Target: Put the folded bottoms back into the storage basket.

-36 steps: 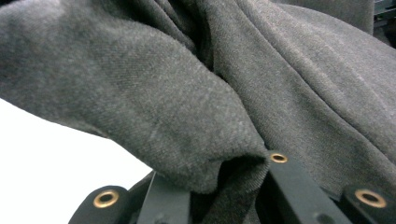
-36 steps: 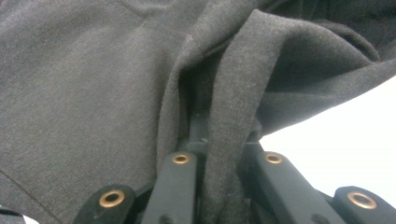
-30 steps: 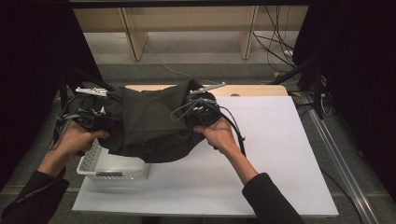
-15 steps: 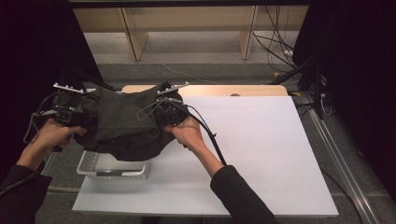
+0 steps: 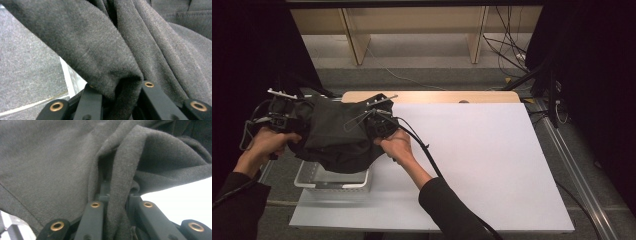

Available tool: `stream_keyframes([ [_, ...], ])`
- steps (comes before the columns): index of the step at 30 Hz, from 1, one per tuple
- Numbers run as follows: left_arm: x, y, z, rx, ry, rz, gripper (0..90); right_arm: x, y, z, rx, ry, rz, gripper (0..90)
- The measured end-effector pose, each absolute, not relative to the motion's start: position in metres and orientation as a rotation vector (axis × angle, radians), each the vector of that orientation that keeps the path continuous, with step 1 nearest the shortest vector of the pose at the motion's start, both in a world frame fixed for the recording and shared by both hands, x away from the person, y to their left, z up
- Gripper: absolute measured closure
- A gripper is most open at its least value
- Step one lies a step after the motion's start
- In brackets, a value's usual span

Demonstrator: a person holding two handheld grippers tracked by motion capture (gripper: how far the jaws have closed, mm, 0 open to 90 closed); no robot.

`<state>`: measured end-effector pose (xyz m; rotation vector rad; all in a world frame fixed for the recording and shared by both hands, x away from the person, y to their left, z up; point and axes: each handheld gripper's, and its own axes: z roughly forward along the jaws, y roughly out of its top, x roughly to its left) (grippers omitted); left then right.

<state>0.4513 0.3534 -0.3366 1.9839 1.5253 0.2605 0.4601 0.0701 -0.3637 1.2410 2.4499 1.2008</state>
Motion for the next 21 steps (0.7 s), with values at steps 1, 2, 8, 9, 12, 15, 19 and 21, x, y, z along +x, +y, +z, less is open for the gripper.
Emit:
stream_keyframes([
  [1, 0.452, 0.352, -0.341, 1.992, 1.535, 0.256, 79.0, 0.460, 0.072, -0.367, 1.231, 2.458, 1.174, 81.2],
  [2, 0.453, 0.350, -0.345, 1.998, 1.541, 0.253, 79.0, 0.461, 0.074, -0.370, 1.235, 2.468, 1.160, 81.1],
  [8, 0.463, 0.342, -0.368, 2.002, 1.586, 0.234, 78.9, 0.465, 0.077, -0.381, 1.255, 2.510, 1.115, 76.2],
  [9, 0.465, 0.340, -0.372, 2.002, 1.594, 0.236, 78.8, 0.465, 0.078, -0.382, 1.259, 2.523, 1.114, 73.6],
  [12, 0.468, 0.335, -0.384, 2.020, 1.620, 0.255, 78.5, 0.464, 0.081, -0.386, 1.230, 2.559, 1.087, 70.6],
  [15, 0.471, 0.330, -0.397, 2.040, 1.648, 0.271, 78.0, 0.463, 0.084, -0.388, 1.213, 2.588, 1.073, 63.7],
  [19, 0.472, 0.327, -0.412, 2.061, 1.692, 0.256, 74.8, 0.465, 0.081, -0.387, 1.234, 2.598, 1.075, 57.1],
  [21, 0.472, 0.327, -0.417, 2.062, 1.708, 0.245, 72.6, 0.465, 0.078, -0.385, 1.237, 2.603, 1.089, 56.7],
])
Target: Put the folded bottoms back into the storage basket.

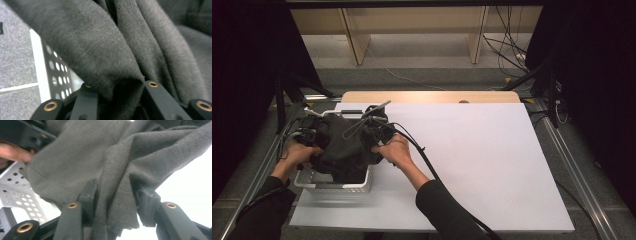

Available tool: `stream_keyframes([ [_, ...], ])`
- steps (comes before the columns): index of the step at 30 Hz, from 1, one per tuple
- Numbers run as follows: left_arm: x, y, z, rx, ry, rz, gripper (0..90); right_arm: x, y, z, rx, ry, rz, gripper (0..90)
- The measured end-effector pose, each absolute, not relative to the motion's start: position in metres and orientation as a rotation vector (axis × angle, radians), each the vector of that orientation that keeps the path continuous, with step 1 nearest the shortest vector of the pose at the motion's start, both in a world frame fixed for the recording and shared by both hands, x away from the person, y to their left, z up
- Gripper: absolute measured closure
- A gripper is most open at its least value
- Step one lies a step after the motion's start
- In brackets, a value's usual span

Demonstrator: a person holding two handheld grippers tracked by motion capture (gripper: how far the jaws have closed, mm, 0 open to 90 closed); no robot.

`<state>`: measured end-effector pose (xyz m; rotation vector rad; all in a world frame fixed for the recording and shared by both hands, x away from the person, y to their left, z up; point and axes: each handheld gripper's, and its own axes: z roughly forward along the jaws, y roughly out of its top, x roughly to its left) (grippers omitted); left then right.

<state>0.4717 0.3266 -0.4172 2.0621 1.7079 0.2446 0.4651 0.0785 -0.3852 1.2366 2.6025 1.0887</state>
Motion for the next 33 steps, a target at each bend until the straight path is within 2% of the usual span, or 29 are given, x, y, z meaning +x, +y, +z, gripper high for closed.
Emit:
stream_keyframes([
  [6, 0.473, 0.322, -0.435, 2.083, 1.769, 0.233, 69.8, 0.465, 0.076, -0.383, 1.225, 2.605, 1.084, 57.2],
  [9, 0.470, 0.326, -0.419, 2.094, 1.788, 0.245, 57.0, 0.463, 0.075, -0.382, 1.201, 2.602, 1.072, 60.3],
  [11, 0.465, 0.334, -0.401, 2.062, 1.789, 0.269, 53.1, 0.464, 0.073, -0.380, 1.208, 2.599, 1.079, 60.4],
  [13, 0.456, 0.340, -0.384, 2.015, 1.754, 0.308, 52.7, 0.464, 0.070, -0.378, 1.214, 2.590, 1.099, 59.9],
  [16, 0.445, 0.340, -0.367, 1.935, 1.671, 0.350, 59.3, 0.464, 0.068, -0.376, 1.222, 2.583, 1.112, 60.1],
  [18, 0.444, 0.332, -0.366, 1.914, 1.611, 0.292, 69.4, 0.464, 0.067, -0.376, 1.223, 2.582, 1.112, 60.5],
  [19, 0.445, 0.326, -0.369, 1.929, 1.596, 0.263, 71.0, 0.463, 0.067, -0.376, 1.224, 2.581, 1.108, 60.5],
  [21, 0.452, 0.313, -0.382, 2.020, 1.640, 0.317, 76.5, 0.462, 0.066, -0.376, 1.217, 2.584, 1.105, 60.4],
  [24, 0.464, 0.307, -0.406, 2.053, 1.713, 0.309, 88.2, 0.463, 0.064, -0.376, 1.227, 2.581, 1.117, 61.1],
  [28, 0.473, 0.296, -0.451, 2.152, 1.777, 0.350, 89.4, 0.463, 0.063, -0.378, 1.242, 2.584, 1.130, 62.4],
  [31, 0.469, 0.295, -0.439, 2.133, 1.759, 0.354, 88.9, 0.462, 0.060, -0.378, 1.233, 2.585, 1.130, 62.6],
  [33, 0.464, 0.299, -0.421, 2.072, 1.720, 0.309, 76.6, 0.462, 0.058, -0.376, 1.236, 2.580, 1.142, 62.0],
])
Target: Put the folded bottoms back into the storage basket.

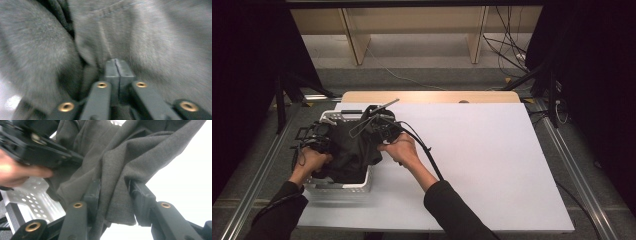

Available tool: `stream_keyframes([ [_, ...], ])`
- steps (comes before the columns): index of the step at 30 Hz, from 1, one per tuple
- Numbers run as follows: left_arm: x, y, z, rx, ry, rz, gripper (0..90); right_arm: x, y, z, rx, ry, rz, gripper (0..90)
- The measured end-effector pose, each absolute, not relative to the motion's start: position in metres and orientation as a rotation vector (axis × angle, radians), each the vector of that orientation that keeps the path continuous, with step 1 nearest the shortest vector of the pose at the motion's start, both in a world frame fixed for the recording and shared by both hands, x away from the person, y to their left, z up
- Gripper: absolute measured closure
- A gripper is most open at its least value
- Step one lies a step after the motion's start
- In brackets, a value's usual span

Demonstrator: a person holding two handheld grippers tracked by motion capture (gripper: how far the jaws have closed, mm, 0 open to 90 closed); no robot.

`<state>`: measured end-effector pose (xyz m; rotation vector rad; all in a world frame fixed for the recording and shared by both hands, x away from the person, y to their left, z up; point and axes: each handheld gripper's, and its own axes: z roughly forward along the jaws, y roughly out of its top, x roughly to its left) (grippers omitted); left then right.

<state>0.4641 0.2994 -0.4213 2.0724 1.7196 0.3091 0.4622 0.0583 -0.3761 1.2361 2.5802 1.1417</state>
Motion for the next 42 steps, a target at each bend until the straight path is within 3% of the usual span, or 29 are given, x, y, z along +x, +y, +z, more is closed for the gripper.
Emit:
stream_keyframes([
  [6, 0.450, 0.282, -0.372, 1.931, 1.543, 0.312, 62.5, 0.463, 0.050, -0.371, 1.261, 2.564, 1.189, 62.5],
  [12, 0.459, 0.239, -0.384, 1.996, 1.492, 0.218, 50.4, 0.463, 0.043, -0.371, 1.270, 2.562, 1.205, 60.7],
  [15, 0.469, 0.227, -0.403, 2.012, 1.521, 0.184, 54.1, 0.464, 0.041, -0.371, 1.276, 2.564, 1.210, 58.0],
  [17, 0.474, 0.220, -0.418, 2.061, 1.519, 0.200, 71.4, 0.464, 0.038, -0.372, 1.272, 2.570, 1.209, 55.1],
  [19, 0.479, 0.216, -0.433, 2.087, 1.537, 0.176, 80.6, 0.465, 0.037, -0.372, 1.277, 2.567, 1.209, 54.7],
  [26, 0.485, 0.224, -0.459, 2.063, 1.592, 0.118, 83.7, 0.465, 0.024, -0.369, 1.310, 2.538, 1.242, 51.7],
  [28, 0.483, 0.224, -0.451, 2.072, 1.601, 0.130, 79.3, 0.465, 0.019, -0.367, 1.311, 2.533, 1.243, 51.4],
  [33, 0.473, 0.225, -0.419, 2.067, 1.572, 0.235, 54.5, 0.466, 0.000, -0.361, 1.317, 2.513, 1.253, 50.0],
  [37, 0.465, 0.223, -0.385, 1.982, 1.515, 0.257, 47.8, 0.467, -0.017, -0.359, 1.333, 2.487, 1.264, 48.4],
  [42, 0.466, 0.202, -0.385, 2.082, 1.512, 0.250, 39.3, 0.461, -0.038, -0.359, 1.350, 2.474, 1.296, 46.6],
])
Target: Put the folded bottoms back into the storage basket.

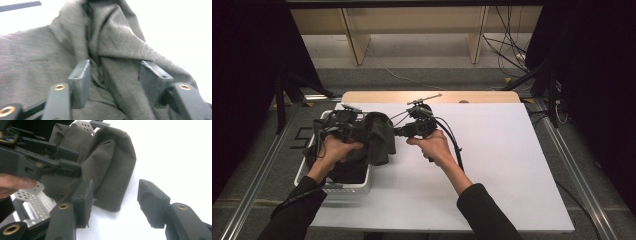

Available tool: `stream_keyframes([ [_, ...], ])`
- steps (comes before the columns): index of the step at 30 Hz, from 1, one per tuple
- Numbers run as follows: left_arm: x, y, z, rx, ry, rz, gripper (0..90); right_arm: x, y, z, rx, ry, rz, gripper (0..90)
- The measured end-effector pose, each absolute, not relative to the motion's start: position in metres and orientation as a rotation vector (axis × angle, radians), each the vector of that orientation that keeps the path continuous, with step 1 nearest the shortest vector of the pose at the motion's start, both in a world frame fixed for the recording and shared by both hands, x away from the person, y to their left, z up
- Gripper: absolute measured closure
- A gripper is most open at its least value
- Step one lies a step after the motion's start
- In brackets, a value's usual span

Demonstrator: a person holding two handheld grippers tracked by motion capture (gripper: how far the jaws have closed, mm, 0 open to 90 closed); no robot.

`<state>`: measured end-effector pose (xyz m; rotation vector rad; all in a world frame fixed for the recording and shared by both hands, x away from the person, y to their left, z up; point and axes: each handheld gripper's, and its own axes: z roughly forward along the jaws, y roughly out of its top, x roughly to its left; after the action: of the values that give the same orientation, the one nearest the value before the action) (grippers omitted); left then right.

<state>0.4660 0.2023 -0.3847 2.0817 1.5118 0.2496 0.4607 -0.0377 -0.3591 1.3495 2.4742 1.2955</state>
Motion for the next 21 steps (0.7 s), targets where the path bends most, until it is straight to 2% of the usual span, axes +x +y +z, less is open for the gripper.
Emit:
stream_keyframes([
  [3, 0.472, 0.196, -0.399, 2.091, 1.539, 0.212, 40.8, 0.453, -0.051, -0.359, 1.335, 2.465, 1.301, 45.5],
  [6, 0.473, 0.196, -0.406, 2.074, 1.530, 0.208, 67.6, 0.445, -0.064, -0.359, 1.308, 2.462, 1.285, 45.0],
  [11, 0.473, 0.204, -0.400, 2.059, 1.516, 0.151, 73.3, 0.433, -0.088, -0.361, 1.295, 2.462, 1.279, 44.8],
  [16, 0.471, 0.204, -0.393, 2.066, 1.492, 0.166, 84.7, 0.428, -0.104, -0.366, 1.318, 2.444, 1.281, 44.8],
  [21, 0.474, 0.207, -0.391, 2.074, 1.490, 0.144, 86.5, 0.425, -0.114, -0.374, 1.343, 2.440, 1.285, 45.1],
])
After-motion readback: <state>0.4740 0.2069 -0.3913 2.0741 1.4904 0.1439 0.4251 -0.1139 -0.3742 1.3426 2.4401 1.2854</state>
